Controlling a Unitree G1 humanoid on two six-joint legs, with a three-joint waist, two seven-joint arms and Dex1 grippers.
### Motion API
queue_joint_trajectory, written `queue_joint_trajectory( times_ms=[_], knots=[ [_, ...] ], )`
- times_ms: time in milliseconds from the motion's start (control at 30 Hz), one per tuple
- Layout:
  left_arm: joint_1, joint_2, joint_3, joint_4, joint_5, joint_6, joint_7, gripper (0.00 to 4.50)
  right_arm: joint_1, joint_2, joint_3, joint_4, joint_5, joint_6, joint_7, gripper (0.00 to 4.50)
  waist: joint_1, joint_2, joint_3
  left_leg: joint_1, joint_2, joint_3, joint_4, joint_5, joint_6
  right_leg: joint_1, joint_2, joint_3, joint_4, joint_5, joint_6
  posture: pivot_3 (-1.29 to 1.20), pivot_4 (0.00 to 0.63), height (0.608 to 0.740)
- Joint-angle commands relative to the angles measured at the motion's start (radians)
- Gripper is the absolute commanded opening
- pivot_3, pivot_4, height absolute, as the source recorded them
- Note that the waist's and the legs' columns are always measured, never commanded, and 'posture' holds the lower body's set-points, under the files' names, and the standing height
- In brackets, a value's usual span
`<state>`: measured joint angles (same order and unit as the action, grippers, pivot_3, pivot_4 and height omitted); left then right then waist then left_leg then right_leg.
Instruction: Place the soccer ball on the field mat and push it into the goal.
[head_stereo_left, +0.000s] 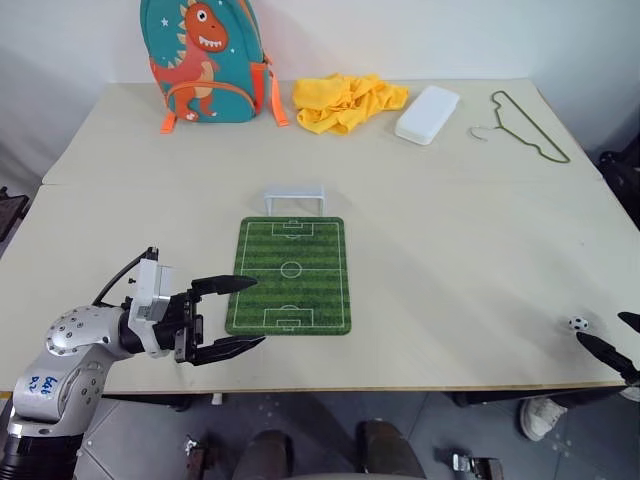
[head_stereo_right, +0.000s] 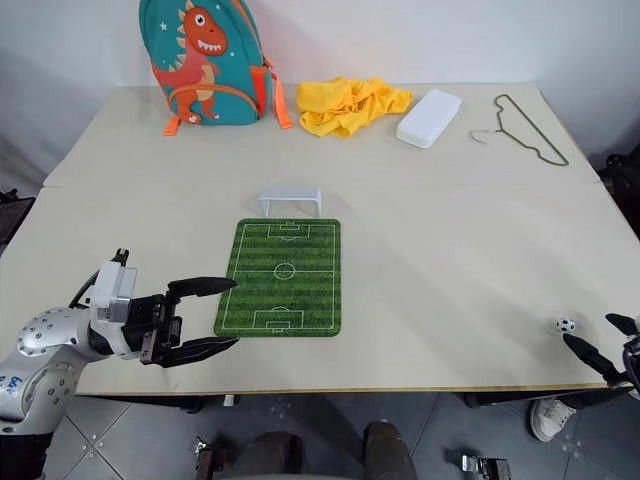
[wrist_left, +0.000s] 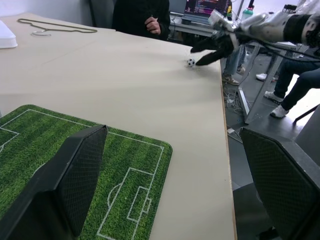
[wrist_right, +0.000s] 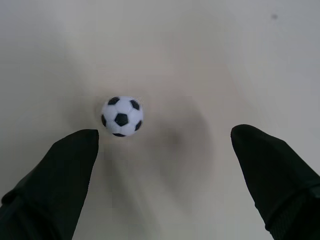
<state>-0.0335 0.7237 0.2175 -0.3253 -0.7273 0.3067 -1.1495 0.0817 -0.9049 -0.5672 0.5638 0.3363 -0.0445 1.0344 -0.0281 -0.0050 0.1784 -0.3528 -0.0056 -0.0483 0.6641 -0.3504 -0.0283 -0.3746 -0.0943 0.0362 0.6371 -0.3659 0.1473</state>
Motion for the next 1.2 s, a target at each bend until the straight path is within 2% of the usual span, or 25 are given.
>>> queue_joint_trajectory(
  times_ms=[33, 333, 433, 733, 900, 1067, 1200],
  knots=[
    [0.006, 0.006, 0.02, -0.039, -0.014, -0.001, -0.002, 4.5, -0.026, -0.021, 0.018, 0.032, -0.01, -0.053, 0.026, 4.46, 0.0, 0.0, 0.0, 0.0, 0.0, 0.0, 0.0, 0.0, 0.0, 0.0, 0.0, 0.0, 0.0, 0.0, 0.0, 0.0, 0.15, 0.74],
    [0.016, 0.016, 0.038, -0.038, -0.016, 0.001, -0.007, 4.5, -0.049, -0.008, 0.052, 0.037, -0.001, -0.067, 0.04, 4.46, 0.0, 0.0, 0.0, 0.0, 0.0, 0.0, 0.0, 0.0, 0.0, 0.0, 0.0, 0.0, 0.0, 0.0, 0.0, 0.0, 0.15, 0.74],
    [0.008, 0.017, 0.039, -0.035, -0.021, 0.007, -0.007, 4.5, -0.056, -0.003, 0.056, 0.039, 0.001, -0.067, 0.038, 3.88, 0.0, 0.0, 0.0, 0.0, 0.0, 0.0, 0.0, 0.0, 0.0, 0.0, 0.0, 0.0, 0.0, 0.0, 0.0, 0.0, 0.15, 0.74],
    [0.01, 0.018, 0.043, -0.021, -0.016, 0.0, -0.039, 4.5, -0.062, 0.01, 0.071, 0.007, 0.034, -0.056, 0.076, 0.85, 0.0, 0.0, 0.0, 0.0, 0.0, 0.0, 0.001, 0.0, 0.0, 0.0, 0.0, 0.0, 0.0, 0.0, 0.0, 0.0, 0.15, 0.74],
    [0.032, 0.011, 0.073, 0.012, 0.0, -0.032, -0.056, 4.5, -0.094, 0.014, 0.09, -0.128, 0.11, -0.01, 0.167, 0.85, -0.004, 0.001, 0.0, 0.0, 0.001, 0.0, 0.0, 0.0, 0.0, 0.0, 0.0, 0.0, 0.0, 0.0, 0.0, 0.0, 0.15, 0.74],
    [0.11, 0.011, 0.139, 0.076, 0.044, -0.125, -0.094, 4.5, -0.257, 0.048, 0.306, -0.441, 0.152, 0.111, 0.25, 0.85, -0.021, 0.002, 0.0, 0.001, 0.002, 0.001, 0.001, 0.0, -0.001, 0.0, 0.0, 0.0, 0.001, 0.0, 0.0, 0.0, 0.15, 0.74],
    [0.194, 0.006, 0.193, 0.115, 0.065, -0.171, -0.102, 4.5, -0.44, 0.167, 0.564, -0.651, 0.129, 0.25, 0.23, 0.85, -0.015, 0.002, 0.001, 0.0, 0.003, -0.004, 0.001, 0.001, -0.003, -0.001, -0.003, -0.004, 0.002, 0.0, 0.0, 0.0, 0.15, 0.74]
  ],
)
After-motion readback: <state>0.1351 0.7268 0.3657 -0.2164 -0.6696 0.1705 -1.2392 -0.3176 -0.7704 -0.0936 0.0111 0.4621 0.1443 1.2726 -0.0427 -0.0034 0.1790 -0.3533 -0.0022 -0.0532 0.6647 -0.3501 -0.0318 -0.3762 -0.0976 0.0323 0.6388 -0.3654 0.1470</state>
